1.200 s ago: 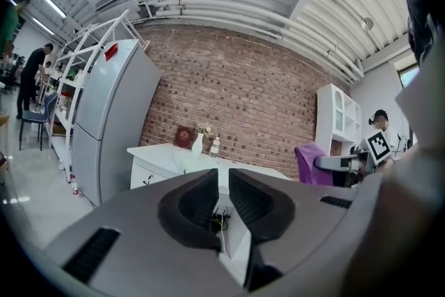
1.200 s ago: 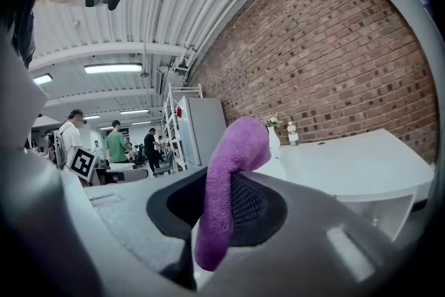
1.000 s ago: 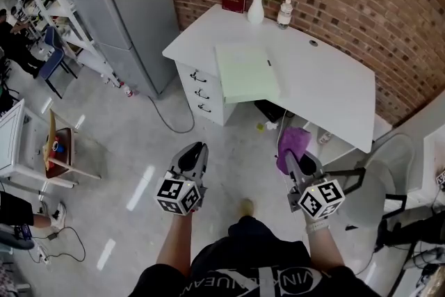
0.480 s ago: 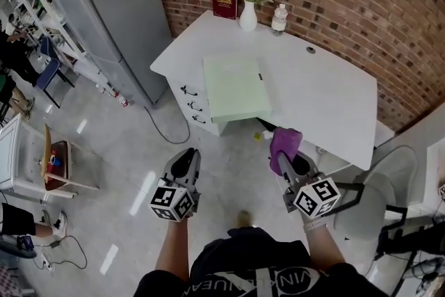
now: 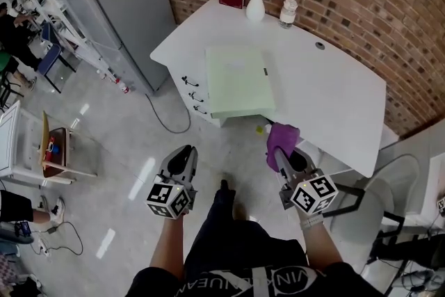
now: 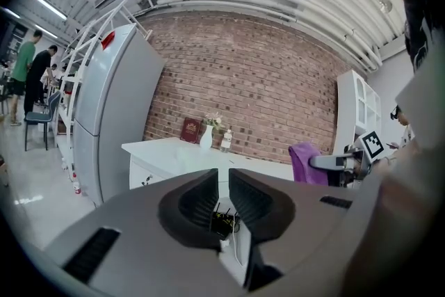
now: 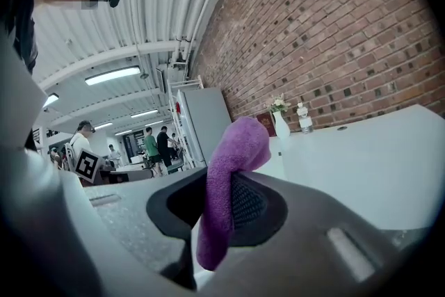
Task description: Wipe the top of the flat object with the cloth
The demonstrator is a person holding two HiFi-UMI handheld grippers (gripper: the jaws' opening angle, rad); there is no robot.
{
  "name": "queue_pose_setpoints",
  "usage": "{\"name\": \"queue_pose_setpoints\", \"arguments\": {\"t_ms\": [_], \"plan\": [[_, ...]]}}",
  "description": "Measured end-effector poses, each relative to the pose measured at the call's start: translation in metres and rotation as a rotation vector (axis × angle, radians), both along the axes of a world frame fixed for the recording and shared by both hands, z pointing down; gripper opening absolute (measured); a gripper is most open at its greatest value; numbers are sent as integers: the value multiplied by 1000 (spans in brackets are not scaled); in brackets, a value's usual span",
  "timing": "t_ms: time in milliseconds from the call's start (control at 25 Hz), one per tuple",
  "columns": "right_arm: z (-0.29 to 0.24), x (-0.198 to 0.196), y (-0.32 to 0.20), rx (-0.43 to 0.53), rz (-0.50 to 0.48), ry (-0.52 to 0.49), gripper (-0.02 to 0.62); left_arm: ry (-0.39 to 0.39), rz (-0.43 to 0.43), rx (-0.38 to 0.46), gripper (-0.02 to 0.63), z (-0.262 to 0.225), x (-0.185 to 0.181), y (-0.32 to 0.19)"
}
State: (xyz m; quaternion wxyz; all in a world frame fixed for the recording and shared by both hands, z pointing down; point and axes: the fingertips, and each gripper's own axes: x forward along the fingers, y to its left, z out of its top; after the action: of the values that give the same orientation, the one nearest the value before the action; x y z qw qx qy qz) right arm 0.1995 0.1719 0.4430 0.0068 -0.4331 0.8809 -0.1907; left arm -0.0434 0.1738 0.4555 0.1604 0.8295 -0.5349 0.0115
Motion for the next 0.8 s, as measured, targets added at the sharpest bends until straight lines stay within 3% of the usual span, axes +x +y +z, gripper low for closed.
{"name": "queue_pose_setpoints", "arguments": {"t_ms": [360,600,800], "plan": [[6,-14,-50,-17,-8,10,66,15,17,-27,48,18,-2,-53],[2,-28,-102,-29,-19,7,66,9,57,24,48,-3,-2,-114],[1,-51,-136,-29,-43,11,66,36,61,2,38,2,-16,-150]]}}
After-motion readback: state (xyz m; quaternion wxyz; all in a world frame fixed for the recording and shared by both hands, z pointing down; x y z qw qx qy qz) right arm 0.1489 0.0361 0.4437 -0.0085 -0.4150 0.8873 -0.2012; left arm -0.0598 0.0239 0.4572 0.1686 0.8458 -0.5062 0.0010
